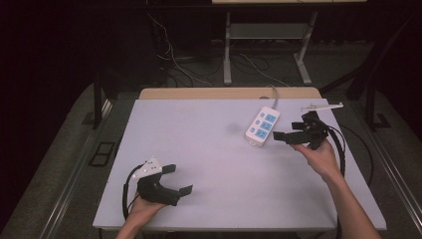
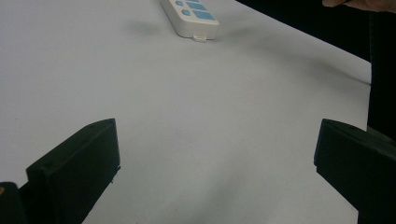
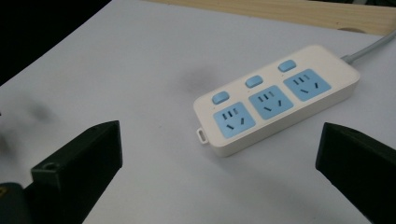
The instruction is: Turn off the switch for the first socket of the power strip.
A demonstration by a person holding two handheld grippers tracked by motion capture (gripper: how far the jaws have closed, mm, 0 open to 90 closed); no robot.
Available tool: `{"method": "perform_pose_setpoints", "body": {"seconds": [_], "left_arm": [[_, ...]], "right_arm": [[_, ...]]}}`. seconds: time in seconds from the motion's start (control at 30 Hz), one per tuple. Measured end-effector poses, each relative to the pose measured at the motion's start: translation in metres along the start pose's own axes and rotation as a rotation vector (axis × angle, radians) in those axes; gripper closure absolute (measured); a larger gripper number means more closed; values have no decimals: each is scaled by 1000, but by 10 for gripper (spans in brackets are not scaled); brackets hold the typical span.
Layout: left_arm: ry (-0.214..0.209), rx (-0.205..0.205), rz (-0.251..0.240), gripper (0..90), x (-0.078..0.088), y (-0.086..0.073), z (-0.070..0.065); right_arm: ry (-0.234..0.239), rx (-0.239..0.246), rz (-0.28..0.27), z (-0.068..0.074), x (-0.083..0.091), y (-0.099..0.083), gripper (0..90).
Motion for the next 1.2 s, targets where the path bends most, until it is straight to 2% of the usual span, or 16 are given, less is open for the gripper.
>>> {"method": "perform_pose_setpoints", "body": {"seconds": [0.4, 0.67, 1.2], "left_arm": [[3, -5, 3, 0, 0, 0, 0], [4, -7, 3, 0, 0, 0, -1], [4, -9, 4, 0, 0, -1, -1]], "right_arm": [[44, 24, 5, 22, 12, -28, 3], [59, 34, -17, 32, 23, -45, 3], [88, 38, -32, 49, 27, -87, 3]]}}
Point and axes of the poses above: each handheld gripper's, and its own axes: x roughly backward along the jaws, y roughly out of its top, z roughly to its left, the point moved 10 cm from there along -x, roughly forward along the jaws, and after that the axes turned 12 degrees about y, right-handed, at the moved point
